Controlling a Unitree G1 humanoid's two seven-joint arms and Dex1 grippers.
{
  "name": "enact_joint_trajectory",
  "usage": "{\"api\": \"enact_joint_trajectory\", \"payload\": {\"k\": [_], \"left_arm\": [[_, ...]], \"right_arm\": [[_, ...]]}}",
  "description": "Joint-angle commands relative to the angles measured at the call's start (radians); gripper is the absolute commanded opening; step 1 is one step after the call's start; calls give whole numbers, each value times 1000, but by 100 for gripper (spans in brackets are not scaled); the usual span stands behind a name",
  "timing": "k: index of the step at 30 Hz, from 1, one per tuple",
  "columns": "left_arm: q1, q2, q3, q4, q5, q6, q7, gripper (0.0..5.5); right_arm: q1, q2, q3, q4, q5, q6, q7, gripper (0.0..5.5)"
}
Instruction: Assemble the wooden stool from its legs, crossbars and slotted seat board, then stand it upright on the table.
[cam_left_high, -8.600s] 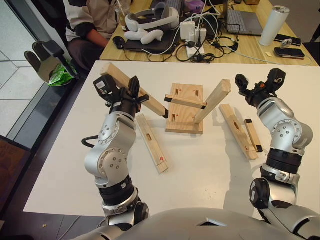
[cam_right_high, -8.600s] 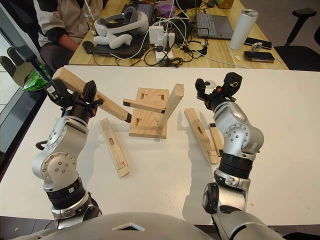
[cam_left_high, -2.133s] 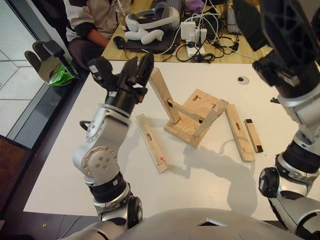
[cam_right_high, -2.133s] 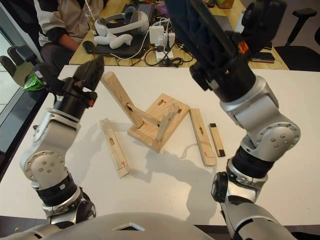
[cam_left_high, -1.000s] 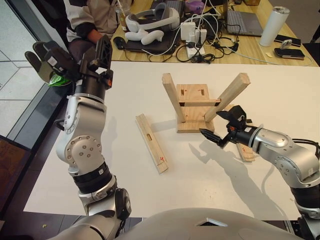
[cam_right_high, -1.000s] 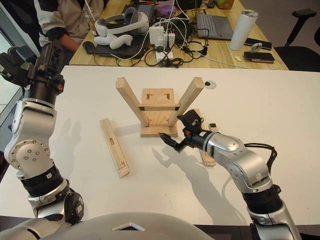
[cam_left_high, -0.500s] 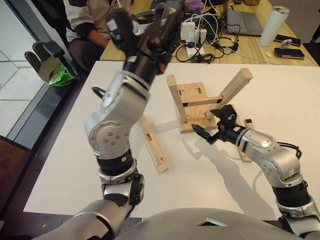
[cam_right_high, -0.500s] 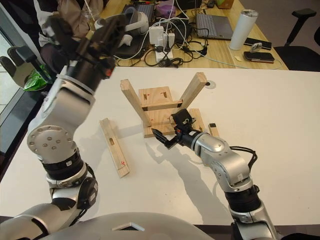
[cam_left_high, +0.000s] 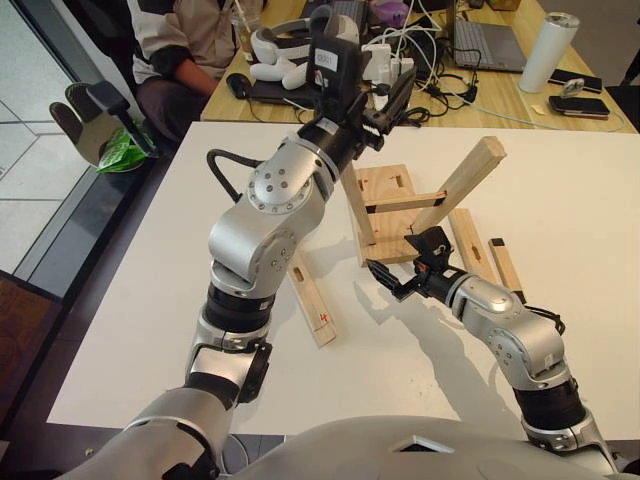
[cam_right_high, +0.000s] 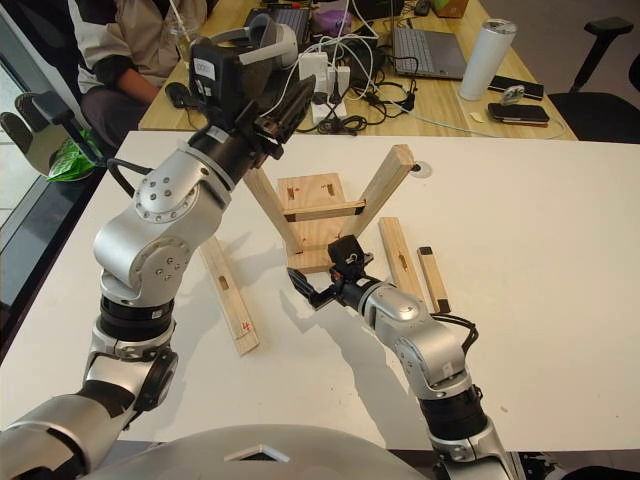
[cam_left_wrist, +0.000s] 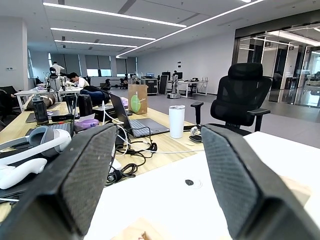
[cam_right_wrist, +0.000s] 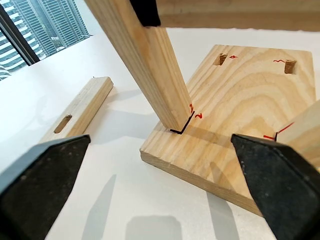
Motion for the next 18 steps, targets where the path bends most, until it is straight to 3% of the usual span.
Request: {"api": "enact_joint_trajectory", "payload": {"k": [1, 6, 13, 18], "left_arm": [[47, -23, 2, 42, 38, 8, -14, 308], [43, -59, 55, 70, 54, 19, -6, 308], [-126, -115, 223, 21, -48, 103, 26, 308], [-108, -125, 228, 23, -52, 129, 27, 308]], "right_arm": [[8, 6, -2, 3, -19, -1, 1, 540], [7, 10, 1, 6, -30, 0, 9, 540], [12, 14, -5, 11, -34, 0, 14, 540], [10, 19, -3, 11, -39, 4, 17, 540]]}}
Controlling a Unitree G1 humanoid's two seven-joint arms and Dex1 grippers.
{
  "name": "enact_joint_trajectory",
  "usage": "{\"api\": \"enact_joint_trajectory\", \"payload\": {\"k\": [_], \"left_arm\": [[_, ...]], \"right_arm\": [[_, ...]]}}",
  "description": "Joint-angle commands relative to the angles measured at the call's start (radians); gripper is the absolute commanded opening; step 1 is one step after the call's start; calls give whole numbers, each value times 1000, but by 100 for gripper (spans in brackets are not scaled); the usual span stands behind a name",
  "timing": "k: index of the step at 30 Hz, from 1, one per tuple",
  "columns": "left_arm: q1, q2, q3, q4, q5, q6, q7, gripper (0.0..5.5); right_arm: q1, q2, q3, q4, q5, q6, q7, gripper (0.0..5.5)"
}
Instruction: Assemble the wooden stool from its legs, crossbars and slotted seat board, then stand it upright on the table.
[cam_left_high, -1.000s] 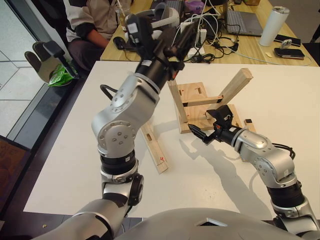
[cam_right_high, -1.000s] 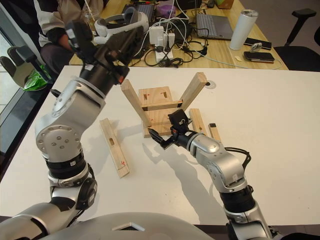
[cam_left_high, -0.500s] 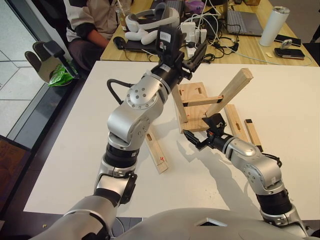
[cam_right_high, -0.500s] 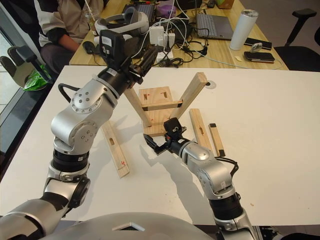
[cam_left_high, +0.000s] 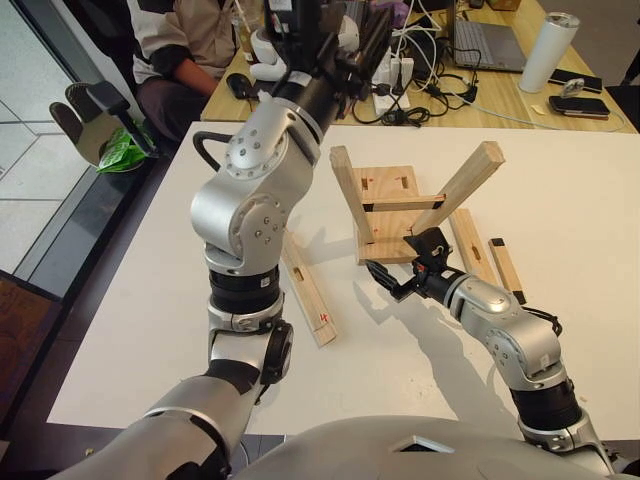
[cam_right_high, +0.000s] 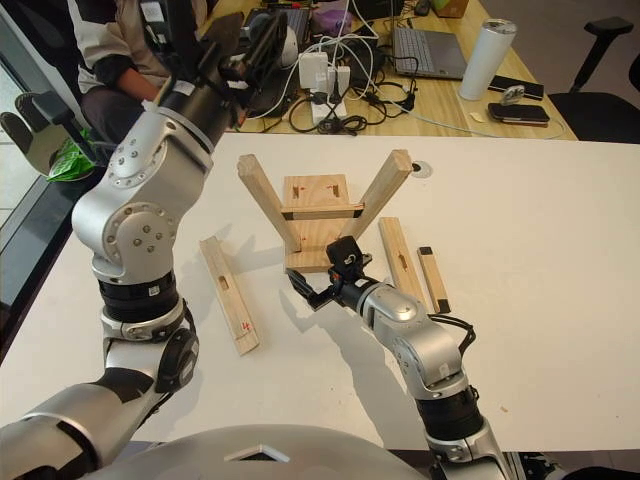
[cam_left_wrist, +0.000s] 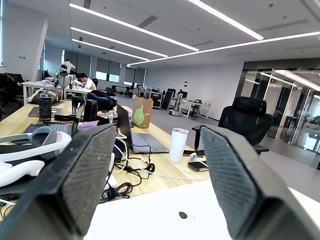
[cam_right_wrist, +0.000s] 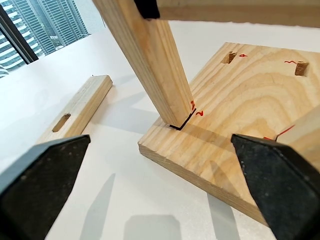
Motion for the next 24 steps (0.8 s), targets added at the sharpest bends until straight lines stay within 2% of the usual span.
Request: {"api": "enact_joint_trajectory", "payload": {"k": [1, 6, 11, 16, 20, 24], "left_arm": [[39, -16, -12, 6, 8, 32, 6, 308], [118, -19, -87, 33, 51, 80, 4, 308], [136, -22, -97, 45, 78, 93, 0, 308], [-9, -42, 24, 0, 36, 79, 35, 308], [-298, 35, 243, -3, -68, 37, 85, 308], [-456, 111, 340, 20, -129, 30, 109, 308]], "right_arm": [[5, 3, -3, 5, -9, 5, 6, 540], [3, 6, -2, 2, -10, 12, 13, 540], [5, 7, -4, 0, -11, 17, 15, 540], [9, 10, -7, 3, -10, 19, 14, 540], [12, 16, -14, 13, -4, 24, 14, 540], [11, 18, -17, 20, -6, 22, 17, 540]]}}
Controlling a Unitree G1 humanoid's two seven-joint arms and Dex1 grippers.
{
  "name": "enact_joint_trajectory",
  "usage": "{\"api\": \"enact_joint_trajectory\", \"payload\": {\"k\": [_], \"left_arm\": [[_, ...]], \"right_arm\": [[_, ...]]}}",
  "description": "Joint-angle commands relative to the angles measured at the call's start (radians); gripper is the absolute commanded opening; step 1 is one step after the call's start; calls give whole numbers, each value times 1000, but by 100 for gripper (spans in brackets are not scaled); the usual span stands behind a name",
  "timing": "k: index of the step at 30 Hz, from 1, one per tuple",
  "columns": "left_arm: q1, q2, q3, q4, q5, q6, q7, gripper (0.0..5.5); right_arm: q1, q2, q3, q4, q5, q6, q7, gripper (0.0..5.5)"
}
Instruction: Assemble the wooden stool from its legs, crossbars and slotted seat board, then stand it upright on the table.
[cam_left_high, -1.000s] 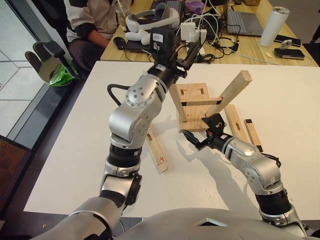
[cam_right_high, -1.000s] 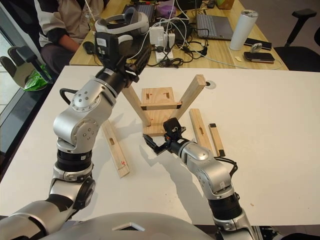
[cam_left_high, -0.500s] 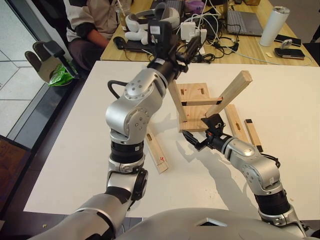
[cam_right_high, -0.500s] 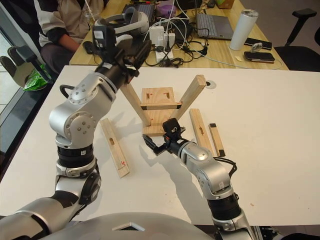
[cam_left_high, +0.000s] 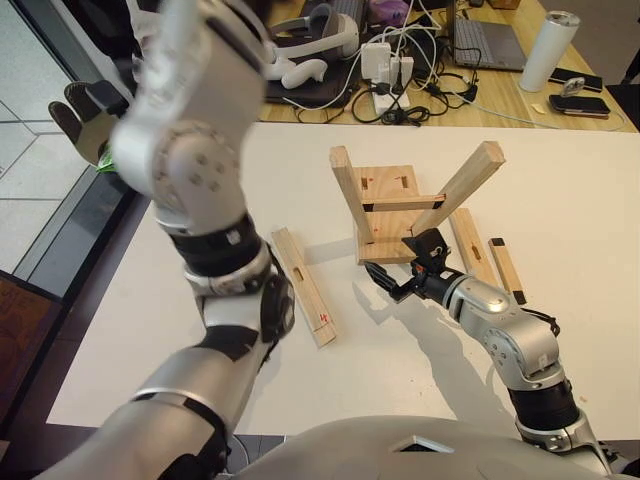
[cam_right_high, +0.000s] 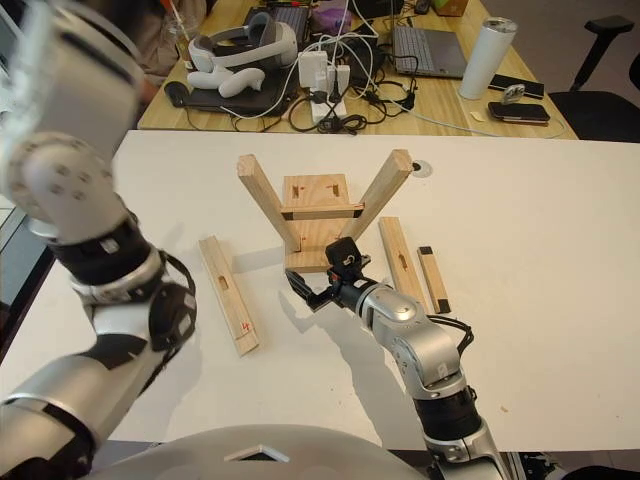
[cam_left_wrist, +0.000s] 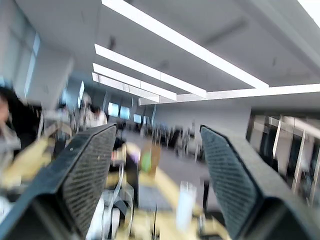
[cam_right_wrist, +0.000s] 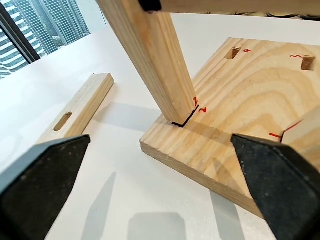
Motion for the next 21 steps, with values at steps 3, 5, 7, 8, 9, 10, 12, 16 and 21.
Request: {"api": "enact_joint_trajectory", "payload": {"k": [3, 5, 7, 8, 9, 10, 12, 16, 21], "left_arm": [[-67, 54, 18, 11, -67, 41, 5, 308], [88, 15, -39, -6, -66, 104, 20, 308], [389, 58, -324, -1, -13, 270, 9, 308], [533, 104, -496, 12, 16, 331, -22, 308], [639, 126, -608, 19, 36, 367, -33, 308], [704, 118, -667, 18, 49, 377, -31, 308], [721, 63, -648, -2, 70, 327, -12, 308], [574, -26, -409, -19, 91, 147, 43, 308], [417, -68, -223, -52, 54, 74, 67, 308]], "right_arm": [[4, 0, -4, 9, -5, 11, 6, 540], [5, 0, -1, 8, -8, 9, 7, 540], [5, -1, -1, 3, -9, 10, 6, 540], [6, -2, -3, -1, -8, 12, 5, 540], [4, -2, -1, -1, -7, 15, 7, 540], [2, -4, 0, -1, -6, 16, 9, 540], [5, -7, -1, -3, -5, 19, 10, 540], [5, -8, -5, -1, -4, 21, 11, 540], [-6, -12, -14, -24, 26, 25, 49, 540]]}}
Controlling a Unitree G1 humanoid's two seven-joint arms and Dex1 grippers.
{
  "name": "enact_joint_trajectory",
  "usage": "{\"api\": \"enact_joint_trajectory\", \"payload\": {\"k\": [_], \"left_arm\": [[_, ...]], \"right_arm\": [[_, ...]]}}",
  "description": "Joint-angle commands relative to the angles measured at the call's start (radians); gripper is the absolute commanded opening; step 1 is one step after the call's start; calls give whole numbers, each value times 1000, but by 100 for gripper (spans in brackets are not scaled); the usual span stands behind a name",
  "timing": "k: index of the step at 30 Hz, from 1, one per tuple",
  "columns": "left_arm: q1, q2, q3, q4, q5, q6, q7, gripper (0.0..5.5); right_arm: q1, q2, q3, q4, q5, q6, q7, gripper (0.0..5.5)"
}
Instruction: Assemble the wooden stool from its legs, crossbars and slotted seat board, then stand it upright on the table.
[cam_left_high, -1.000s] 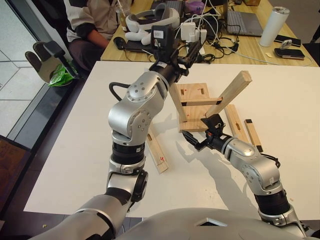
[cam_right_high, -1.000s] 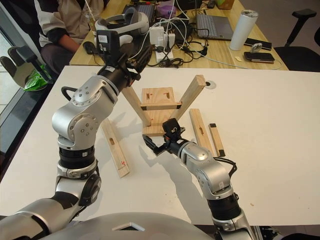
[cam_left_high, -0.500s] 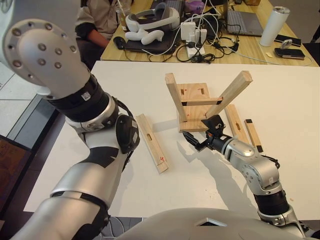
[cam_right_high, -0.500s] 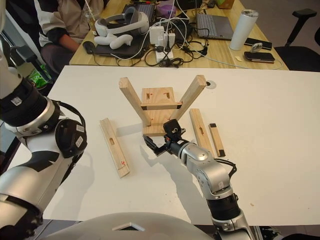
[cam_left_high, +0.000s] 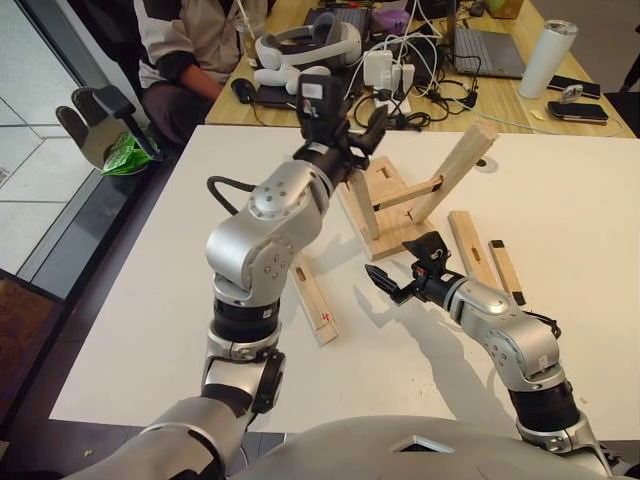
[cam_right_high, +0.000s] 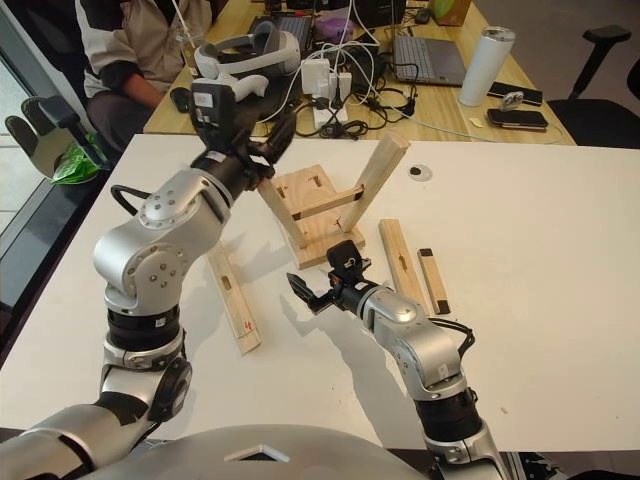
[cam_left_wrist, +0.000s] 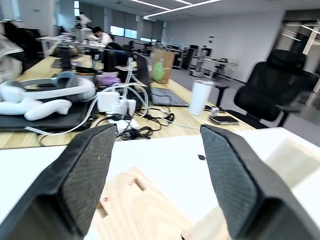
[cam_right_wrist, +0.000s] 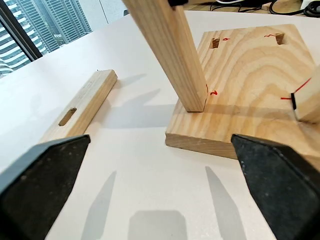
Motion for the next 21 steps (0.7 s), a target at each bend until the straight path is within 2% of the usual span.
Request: {"api": "enact_joint_trajectory", "payload": {"k": [1, 3, 7, 8, 11, 12, 16, 21], "left_arm": [[-128, -21, 129, -26, -41, -30, 25, 308], [-158, -12, 171, -46, -55, -34, 27, 308], [-172, 12, 259, -66, -68, -58, 35, 308], [-169, 11, 273, -62, -66, -65, 40, 312], [-144, -1, 275, -58, -57, -84, 40, 312], [-129, -7, 269, -58, -51, -89, 41, 312], [-87, -20, 234, -48, -21, -105, 43, 312], [-74, -19, 231, -48, -11, -101, 48, 312]], "right_arm": [[-30, -13, -42, -54, 79, 25, 73, 540], [-81, -23, -124, -105, 191, 48, 137, 540], [-319, 18, -403, -109, 593, 106, 129, 540], [-370, 28, -447, -86, 659, 99, 101, 508], [-535, 92, -553, 24, 786, 30, -37, 464], [-588, 112, -551, 72, 761, -4, -70, 440], [-688, 166, -439, 232, 560, -108, -139, 440], [-548, 147, -233, 260, 264, -116, -227, 440]]}}
